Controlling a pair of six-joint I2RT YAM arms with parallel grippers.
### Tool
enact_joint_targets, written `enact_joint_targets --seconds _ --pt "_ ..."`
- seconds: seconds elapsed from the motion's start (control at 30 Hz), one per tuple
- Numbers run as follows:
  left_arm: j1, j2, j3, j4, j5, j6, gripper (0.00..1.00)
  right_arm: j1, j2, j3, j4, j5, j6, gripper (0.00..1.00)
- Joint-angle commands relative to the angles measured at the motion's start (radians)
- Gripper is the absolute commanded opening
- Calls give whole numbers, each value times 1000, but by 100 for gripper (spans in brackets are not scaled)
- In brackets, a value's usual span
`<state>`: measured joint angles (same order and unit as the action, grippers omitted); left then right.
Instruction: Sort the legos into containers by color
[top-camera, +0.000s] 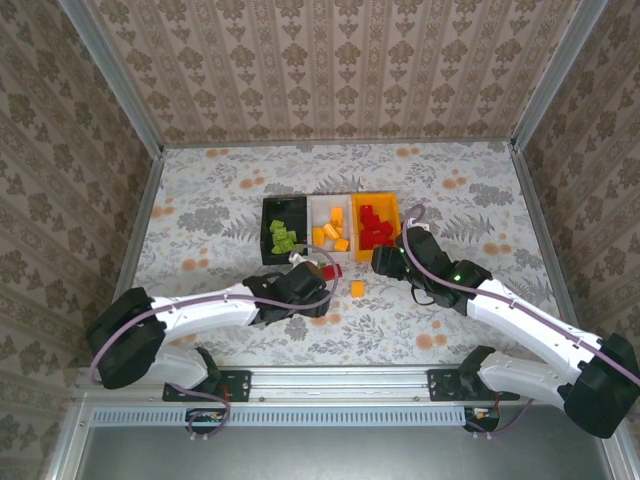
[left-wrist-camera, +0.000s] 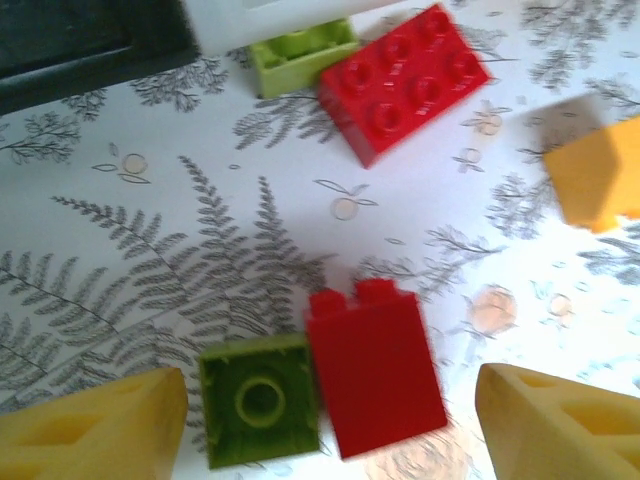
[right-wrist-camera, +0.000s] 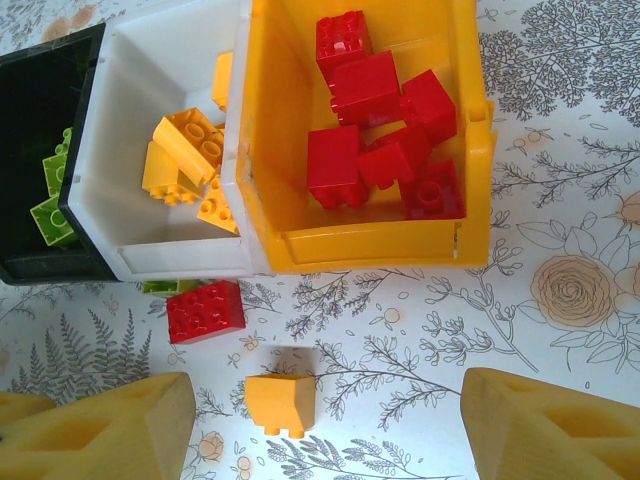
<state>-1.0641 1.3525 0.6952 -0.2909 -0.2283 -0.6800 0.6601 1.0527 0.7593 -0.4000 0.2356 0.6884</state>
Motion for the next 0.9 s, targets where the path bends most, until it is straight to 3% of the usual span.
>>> enact_joint_targets --seconds 0.0,0.17,0.27,0.7,0.87 --pt "-17 7 64 -31 13 15 81 -10 -17 -9 6 -2 11 73" --pt "-18 127 123 -39 -14 43 82 -14 -31 -20 -1 -1 15 73" --pt "-18 169 137 -42 -13 32 77 -18 -49 -29 -9 5 14 72" --pt "-123 218 213 -16 59 -5 73 -45 -83 -40 -19 5 9 73" --pt "-120 238 223 -80 -18 10 73 -47 -85 -51 -14 -1 11 73"
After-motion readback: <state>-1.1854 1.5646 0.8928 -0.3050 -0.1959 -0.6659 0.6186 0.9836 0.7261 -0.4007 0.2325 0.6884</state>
